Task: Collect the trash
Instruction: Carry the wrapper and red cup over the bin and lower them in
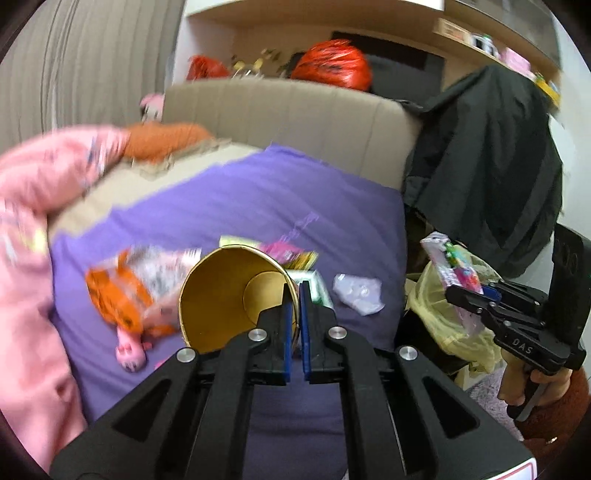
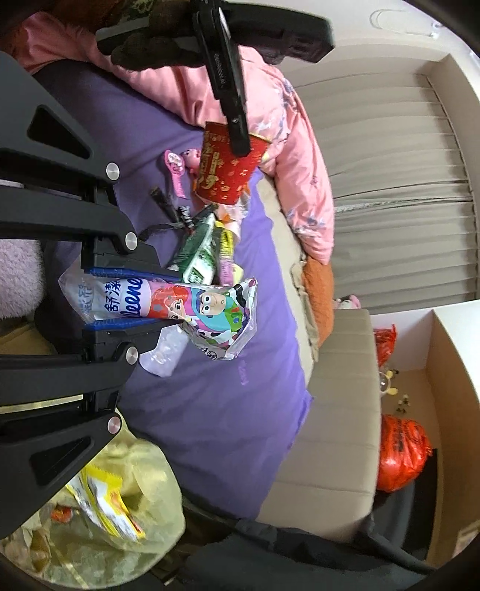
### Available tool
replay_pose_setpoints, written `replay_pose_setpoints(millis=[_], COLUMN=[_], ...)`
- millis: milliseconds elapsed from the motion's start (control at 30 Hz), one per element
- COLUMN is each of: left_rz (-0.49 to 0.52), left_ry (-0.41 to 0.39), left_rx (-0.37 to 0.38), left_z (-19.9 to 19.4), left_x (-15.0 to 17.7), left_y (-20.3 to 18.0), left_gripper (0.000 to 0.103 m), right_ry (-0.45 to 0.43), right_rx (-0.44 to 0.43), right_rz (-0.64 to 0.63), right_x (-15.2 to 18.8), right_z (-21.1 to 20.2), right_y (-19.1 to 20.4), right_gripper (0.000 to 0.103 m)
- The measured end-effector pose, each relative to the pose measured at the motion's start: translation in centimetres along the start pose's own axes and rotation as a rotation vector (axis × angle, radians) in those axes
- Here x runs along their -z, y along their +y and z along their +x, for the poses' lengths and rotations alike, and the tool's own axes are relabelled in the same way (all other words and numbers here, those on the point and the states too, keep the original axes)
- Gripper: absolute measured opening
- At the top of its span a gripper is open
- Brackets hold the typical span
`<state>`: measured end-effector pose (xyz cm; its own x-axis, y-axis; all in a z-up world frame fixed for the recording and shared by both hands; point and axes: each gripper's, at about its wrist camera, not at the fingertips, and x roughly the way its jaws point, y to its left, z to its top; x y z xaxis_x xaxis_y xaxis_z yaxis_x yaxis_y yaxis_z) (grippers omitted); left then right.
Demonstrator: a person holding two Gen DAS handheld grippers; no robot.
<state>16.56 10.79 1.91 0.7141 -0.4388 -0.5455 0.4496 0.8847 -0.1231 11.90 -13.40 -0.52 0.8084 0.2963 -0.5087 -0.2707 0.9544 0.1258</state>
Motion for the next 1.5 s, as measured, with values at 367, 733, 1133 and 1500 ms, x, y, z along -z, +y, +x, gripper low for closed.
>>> replay_pose_setpoints(millis=[367,733,1133,1500], left_rz=[0.156,0.262,0.231,0.122], left_ry=[-0.051,0.022,0.11,0.183], left_rx=[0.141,0.285,0.367,0.451], left_z=[-0.6,4.3,8.6,12.9], left_x=[-4.2,-4.0,-2.8,-1.9], left_y=[-11.9,-23.5,-27.7,-27.0], left_gripper=[0.004,0.004,0.004,0.004], right_ry=[-0.127,-0.135,-0.115,-0.083], right_rx=[0.099,0.206,0.228,0.233], right_rz=[0.016,0.151,0.202,0.21], right_x=[0.2,4.0,6.8,7.2], right_z=[-8.6,-13.9,-14.9,-13.9], right_y=[-5.8,-14.4,-18.5,-19.8], right_gripper=[0.018,0.018,0.018,0.018])
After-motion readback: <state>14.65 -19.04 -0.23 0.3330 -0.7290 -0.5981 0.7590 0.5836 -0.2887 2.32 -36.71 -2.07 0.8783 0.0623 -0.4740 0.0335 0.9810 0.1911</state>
